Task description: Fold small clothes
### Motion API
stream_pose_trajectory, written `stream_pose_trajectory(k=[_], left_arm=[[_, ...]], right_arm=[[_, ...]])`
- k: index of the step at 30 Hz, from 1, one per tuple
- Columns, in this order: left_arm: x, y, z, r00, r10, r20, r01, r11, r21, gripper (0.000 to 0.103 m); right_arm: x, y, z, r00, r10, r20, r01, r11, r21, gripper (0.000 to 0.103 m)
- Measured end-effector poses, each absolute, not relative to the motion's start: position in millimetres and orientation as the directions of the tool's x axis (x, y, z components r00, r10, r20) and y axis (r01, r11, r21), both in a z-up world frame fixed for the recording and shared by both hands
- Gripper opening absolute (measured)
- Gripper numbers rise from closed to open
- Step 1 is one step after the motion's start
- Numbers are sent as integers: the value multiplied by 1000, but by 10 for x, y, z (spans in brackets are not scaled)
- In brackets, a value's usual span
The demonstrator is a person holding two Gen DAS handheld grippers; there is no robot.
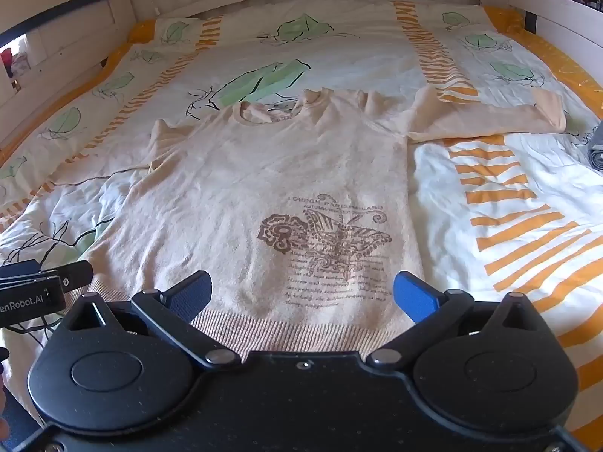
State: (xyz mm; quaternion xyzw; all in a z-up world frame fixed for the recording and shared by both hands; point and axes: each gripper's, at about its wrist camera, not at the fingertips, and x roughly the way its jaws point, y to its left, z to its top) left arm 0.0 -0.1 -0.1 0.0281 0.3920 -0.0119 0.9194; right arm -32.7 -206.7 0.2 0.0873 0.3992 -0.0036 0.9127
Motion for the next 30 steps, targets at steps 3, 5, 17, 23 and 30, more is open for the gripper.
stream_pose_trajectory(k=[3,5,17,23,30], left_arm=[[-14,15,8,690,-9,-724,51,998,36,81],[-23,13,14,689,-8,-724,55,998,42,81],[8,-66,-23,674,12,-739,57,996,68,81],[28,-111,-46,666,16,-746,68,994,82,81],[34,-111,-74,652,24,-758,66,994,88,81]], right_arm=[[-330,-2077,2,683,57,-728,77,986,149,102],[-329,-2083,0,681,59,-730,77,985,151,102],[-328,-2090,2,683,66,-727,78,984,163,102],[-344,-2126,16,691,64,-720,84,982,167,102],[-342,-2123,15,688,62,-723,91,981,171,102]])
